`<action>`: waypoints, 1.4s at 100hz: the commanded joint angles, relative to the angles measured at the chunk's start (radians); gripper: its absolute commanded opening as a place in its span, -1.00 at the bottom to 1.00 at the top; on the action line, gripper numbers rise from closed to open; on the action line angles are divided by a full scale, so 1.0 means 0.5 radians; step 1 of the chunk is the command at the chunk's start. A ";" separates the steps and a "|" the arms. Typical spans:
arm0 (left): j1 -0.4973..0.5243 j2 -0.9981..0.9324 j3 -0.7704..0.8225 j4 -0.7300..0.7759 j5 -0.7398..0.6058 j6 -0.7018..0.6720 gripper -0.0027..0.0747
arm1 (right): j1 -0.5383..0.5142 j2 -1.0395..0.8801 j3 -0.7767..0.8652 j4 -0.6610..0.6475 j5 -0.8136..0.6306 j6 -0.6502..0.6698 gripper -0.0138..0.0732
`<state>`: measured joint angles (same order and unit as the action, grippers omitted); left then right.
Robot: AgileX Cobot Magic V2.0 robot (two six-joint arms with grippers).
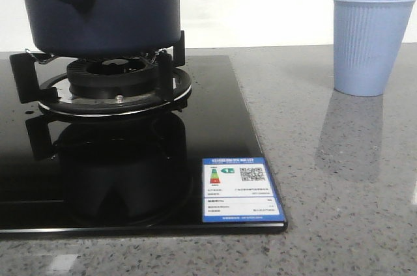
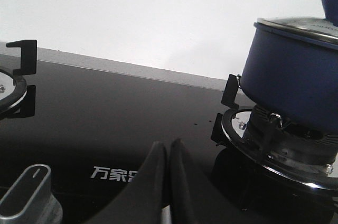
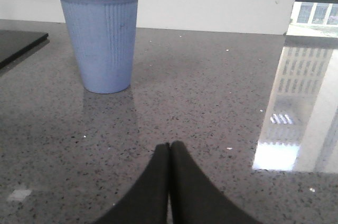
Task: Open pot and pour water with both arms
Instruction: 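Move the left gripper above the blue knob of the pot lid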
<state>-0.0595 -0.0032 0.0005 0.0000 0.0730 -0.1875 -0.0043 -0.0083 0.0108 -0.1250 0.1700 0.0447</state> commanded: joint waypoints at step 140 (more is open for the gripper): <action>-0.382 1.139 -1.487 -0.862 0.787 0.975 -0.58 | 0.298 1.056 -1.235 0.621 0.663 -0.320 -0.65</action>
<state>-0.2047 0.5007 -0.6851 -0.3636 0.5360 0.2589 0.1325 0.4963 -0.5613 0.1915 0.5566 -0.0889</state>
